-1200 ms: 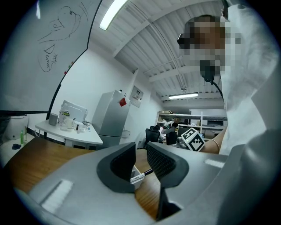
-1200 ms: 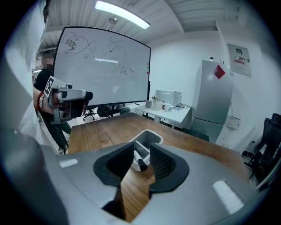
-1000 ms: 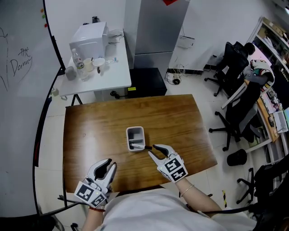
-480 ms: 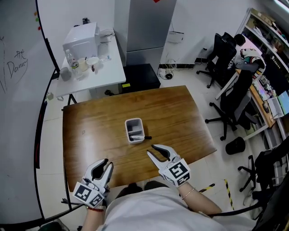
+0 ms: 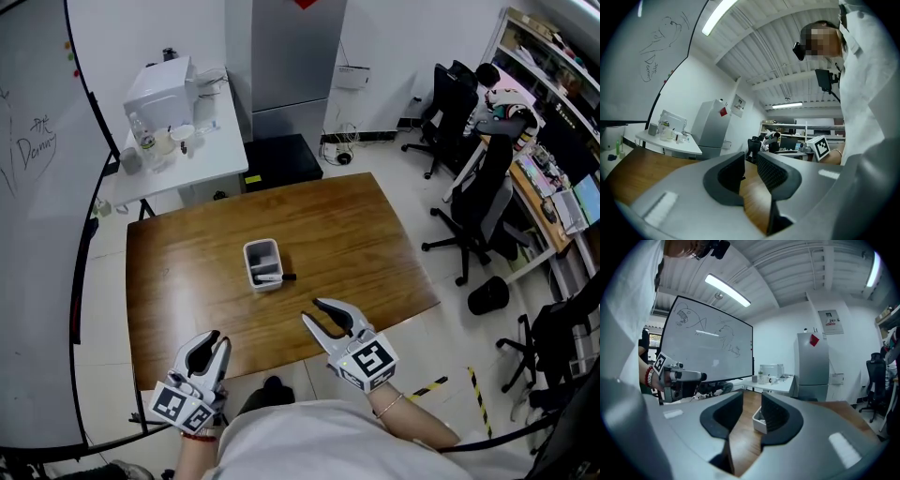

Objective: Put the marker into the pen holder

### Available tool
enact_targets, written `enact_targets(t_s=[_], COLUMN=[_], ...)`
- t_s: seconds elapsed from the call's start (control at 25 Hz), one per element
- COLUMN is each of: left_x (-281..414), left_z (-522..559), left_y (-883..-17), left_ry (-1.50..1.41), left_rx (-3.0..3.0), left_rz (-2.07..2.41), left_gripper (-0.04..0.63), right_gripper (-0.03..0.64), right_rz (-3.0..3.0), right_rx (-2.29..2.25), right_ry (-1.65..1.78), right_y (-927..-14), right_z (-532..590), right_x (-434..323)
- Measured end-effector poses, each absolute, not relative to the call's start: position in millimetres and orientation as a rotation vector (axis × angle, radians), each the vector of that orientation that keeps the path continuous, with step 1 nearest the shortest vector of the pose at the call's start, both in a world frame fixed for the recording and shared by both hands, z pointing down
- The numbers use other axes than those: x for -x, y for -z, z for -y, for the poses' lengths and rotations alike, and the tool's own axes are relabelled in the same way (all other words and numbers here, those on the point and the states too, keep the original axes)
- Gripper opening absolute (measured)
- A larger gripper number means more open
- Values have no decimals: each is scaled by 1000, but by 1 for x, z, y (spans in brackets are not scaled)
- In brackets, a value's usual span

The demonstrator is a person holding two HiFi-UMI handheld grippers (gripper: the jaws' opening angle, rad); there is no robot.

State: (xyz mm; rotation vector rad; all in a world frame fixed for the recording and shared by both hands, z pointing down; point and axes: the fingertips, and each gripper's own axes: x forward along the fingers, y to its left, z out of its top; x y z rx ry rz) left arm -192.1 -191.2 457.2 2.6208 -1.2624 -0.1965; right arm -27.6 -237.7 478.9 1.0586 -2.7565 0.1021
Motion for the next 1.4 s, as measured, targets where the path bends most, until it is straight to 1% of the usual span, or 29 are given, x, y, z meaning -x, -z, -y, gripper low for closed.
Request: enact_targets(t_s=[0.32,0.56,0.88,1.16,1.4], left_x=[140,115,61,31,9], left_z=[157,121,73,30,4], left_y=[-462,-469,-470,-461,-449], left_ry=[165,123,148,158,155], left_rx=[-2598,-2545,-2548,-2574,-2610], left_rz=[1285,1325,1320,1337,1318], left_gripper=[57,57,57,57,57], right_gripper=[97,95,83,83,83], right_rz=[2823,2940,2973,3004,3020], right_rx=[-1065,-813,-802,-723,-759], right_ry=[-123,-121,-177,-161,-174], right_y=[-463,-461,-468,-469,-462], right_z=[203,144,98,49,25], right_x=[-32,-44,-89,-102,-119])
